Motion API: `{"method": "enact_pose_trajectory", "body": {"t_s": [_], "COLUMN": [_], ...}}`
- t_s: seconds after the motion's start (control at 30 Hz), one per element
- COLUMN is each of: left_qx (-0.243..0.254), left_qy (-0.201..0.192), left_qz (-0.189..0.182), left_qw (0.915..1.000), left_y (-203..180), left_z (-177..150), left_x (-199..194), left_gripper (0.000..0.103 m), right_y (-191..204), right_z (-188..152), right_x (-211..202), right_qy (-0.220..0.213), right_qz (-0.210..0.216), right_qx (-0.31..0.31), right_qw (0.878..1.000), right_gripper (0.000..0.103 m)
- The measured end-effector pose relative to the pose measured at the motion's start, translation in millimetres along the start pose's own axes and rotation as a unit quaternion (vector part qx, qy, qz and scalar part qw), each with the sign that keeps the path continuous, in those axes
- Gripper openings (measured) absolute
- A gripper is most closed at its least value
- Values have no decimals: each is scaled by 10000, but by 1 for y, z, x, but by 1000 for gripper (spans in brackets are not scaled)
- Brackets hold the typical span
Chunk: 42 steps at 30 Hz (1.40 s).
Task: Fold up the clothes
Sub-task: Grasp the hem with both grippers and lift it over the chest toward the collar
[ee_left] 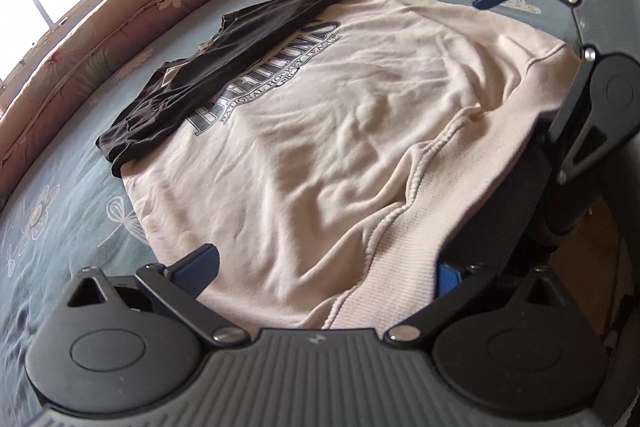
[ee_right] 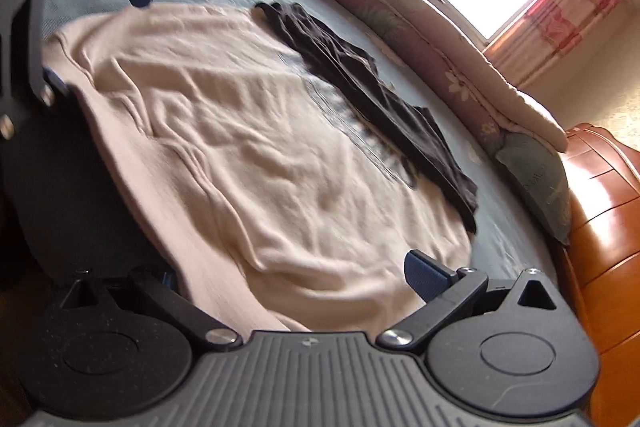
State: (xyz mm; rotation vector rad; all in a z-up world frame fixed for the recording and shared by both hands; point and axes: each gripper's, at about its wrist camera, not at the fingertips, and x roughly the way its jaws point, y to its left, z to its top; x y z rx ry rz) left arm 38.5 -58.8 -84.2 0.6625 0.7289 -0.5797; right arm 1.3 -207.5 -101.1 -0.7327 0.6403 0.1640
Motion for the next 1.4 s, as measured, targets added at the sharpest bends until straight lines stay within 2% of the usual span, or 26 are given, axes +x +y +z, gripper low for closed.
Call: {"method": "enact_pose_trajectory", "body": {"t_s": [0.1,0.27,0.43,0.57,0.67,0.77,0.9,1.03,1.17,1.23,1.4], "left_qx": [121,492,1158,1525,1452,1326,1608,2000,1945,1826,2056], "left_qy": [-33,-313,-581,-497,-371,-312,-431,-487,-416,-402,-353], "left_qz": [12,58,609,1117,1353,1381,1421,1563,1795,1809,1991], "left_qw": [9999,9983,9897,9807,9794,9810,9758,9660,9634,9656,9575], "left_y": [-11,-42,-65,-58,-45,-42,-62,-70,-59,-58,-70], "left_z": [3,25,30,13,0,0,15,13,-6,-5,7], "left_x": [4,10,13,10,5,6,12,12,7,7,13], "left_gripper": [102,102,102,102,102,102,102,102,103,103,103], "right_y": [-1,-2,5,-2,-7,-10,1,6,-9,-16,-1], "right_z": [-3,-9,-3,-15,-24,-26,-13,-12,-31,-33,-23], "right_x": [-1,-3,-2,1,1,2,6,6,5,6,13], "right_qy": [-24,-65,-171,-56,-9,9,-88,-144,37,100,-39], "right_qz": [-109,-289,-343,-494,-690,-702,-642,-703,-988,-962,-1070], "right_qx": [35,94,-129,-74,-92,49,-35,-256,-297,-100,-357], "right_qw": [9999,9995,9992,9987,9976,9975,9979,9971,9947,9953,9936], "right_gripper": [103,103,103,103,103,103,103,103,103,103,103]}}
